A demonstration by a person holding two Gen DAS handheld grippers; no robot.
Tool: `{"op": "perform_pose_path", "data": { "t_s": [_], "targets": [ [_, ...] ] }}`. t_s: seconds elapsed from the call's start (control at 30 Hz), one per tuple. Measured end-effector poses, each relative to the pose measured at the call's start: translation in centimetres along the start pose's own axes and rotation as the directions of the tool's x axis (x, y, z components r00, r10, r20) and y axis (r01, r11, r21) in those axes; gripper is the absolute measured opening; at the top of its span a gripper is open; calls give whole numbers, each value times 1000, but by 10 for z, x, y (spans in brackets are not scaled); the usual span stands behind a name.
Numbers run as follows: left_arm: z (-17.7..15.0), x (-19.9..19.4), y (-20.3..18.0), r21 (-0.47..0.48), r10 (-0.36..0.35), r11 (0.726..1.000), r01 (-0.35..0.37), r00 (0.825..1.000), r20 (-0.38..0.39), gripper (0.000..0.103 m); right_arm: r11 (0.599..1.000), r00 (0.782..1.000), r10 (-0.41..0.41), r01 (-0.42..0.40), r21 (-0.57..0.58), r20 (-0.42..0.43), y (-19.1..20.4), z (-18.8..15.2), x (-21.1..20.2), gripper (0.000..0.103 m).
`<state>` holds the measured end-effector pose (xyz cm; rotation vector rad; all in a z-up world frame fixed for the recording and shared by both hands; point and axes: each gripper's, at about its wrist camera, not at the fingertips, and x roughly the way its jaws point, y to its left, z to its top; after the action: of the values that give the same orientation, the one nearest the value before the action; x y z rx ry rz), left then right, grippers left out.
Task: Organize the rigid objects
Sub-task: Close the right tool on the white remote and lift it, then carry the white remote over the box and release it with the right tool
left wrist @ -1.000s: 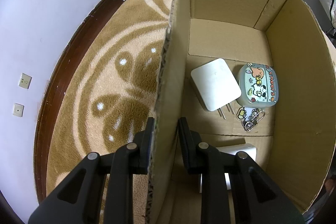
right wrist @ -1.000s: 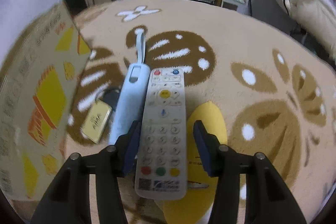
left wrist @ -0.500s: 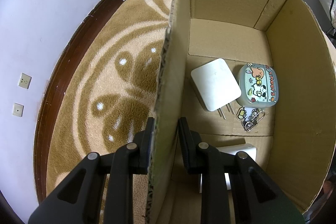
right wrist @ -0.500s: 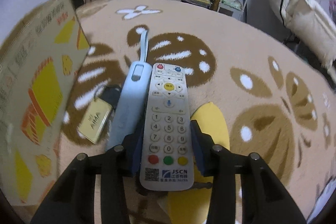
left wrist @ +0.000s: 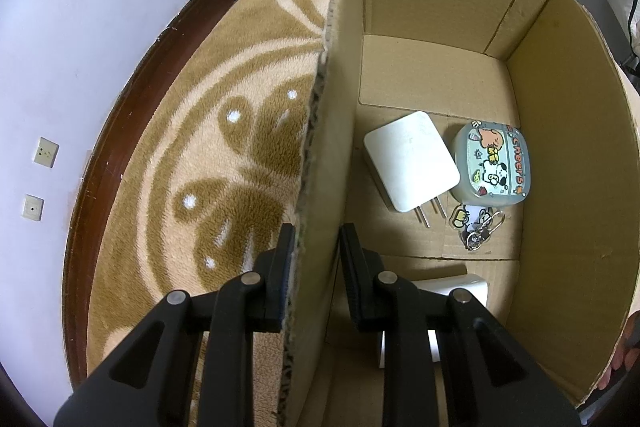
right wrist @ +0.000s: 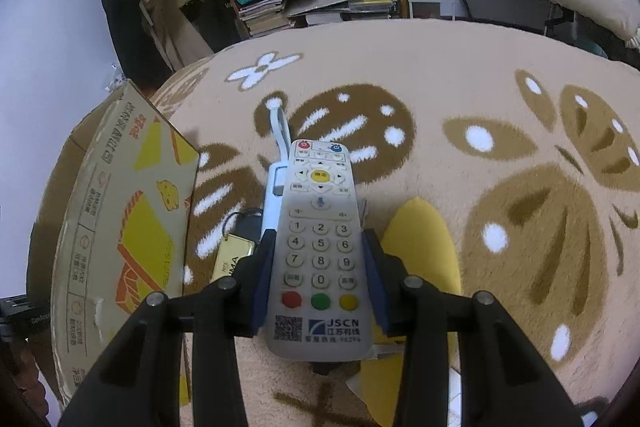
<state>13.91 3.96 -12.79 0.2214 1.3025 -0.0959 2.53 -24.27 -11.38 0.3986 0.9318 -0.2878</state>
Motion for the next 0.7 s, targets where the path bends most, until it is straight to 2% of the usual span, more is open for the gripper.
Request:
{"op": "perform_pose_path", "data": {
  "t_s": [0.17,0.33,0.5,0.7],
  "targets": [
    [-1,1,-1,3,1,1000,-1,1000,-1,22,999,998,52,-52,-9,44,9,6,-18,44],
    [0,0,-3,7,4,1000,-4,1000,-2,22,987,984,162,-161,-23,79,29,12,-39,44],
    [-2,-1,-6,26,7,1000,-7,1000,5,21,971,965,228,-216,-99,132,61,17,-63,44],
    [-1,-1,-2,8,-22,1000,22,1000,-1,20,945,948,290,-263,-192,132,97,12,-79,44]
  ]
}}
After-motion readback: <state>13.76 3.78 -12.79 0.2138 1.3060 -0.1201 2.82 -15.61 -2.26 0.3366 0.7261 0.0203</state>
